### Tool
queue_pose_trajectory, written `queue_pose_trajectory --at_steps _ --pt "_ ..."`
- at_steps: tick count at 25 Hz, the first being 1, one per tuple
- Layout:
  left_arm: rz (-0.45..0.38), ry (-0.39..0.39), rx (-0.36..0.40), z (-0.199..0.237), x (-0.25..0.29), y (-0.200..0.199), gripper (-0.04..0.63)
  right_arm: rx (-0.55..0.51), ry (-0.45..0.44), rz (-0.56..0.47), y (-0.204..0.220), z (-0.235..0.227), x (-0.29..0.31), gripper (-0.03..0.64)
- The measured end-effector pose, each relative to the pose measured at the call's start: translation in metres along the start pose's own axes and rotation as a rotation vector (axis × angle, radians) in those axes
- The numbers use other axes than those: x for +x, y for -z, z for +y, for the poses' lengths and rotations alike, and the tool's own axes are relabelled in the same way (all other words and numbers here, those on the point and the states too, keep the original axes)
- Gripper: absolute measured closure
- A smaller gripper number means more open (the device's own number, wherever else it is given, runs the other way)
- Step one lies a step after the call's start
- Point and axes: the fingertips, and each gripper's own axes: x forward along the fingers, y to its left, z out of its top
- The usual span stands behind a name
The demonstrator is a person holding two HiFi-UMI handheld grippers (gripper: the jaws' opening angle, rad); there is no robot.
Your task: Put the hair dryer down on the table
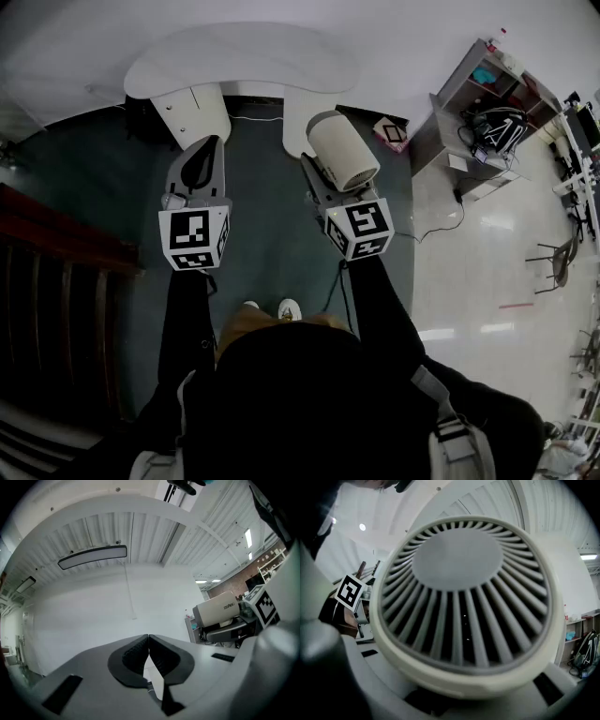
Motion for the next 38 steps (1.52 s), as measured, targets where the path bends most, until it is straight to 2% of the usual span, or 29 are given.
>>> queue_pose_trajectory --at_steps 13,24,30,38 --pt "0.007 -0.011 0.001 0.003 0.008 0.001 0.578 -0.007 -0.011 -0.002 -0.002 -0.003 0.011 0.422" --pt "0.02 -0.006 0.011 0.01 0.02 0.008 0.578 0.032 -0.006 -0.021 -0.001 -0.012 0.025 0.422" --pt "0.014 -0.012 0.011 0.037 0.05 0.018 0.578 0.03 0.002 -0.032 -0.002 -0.023 0.062 0.422" --pt "0.003 0.023 0.01 0.085 0.126 0.036 0.578 0.03 0.024 -0.026 0.001 -0.045 0.145 0.422"
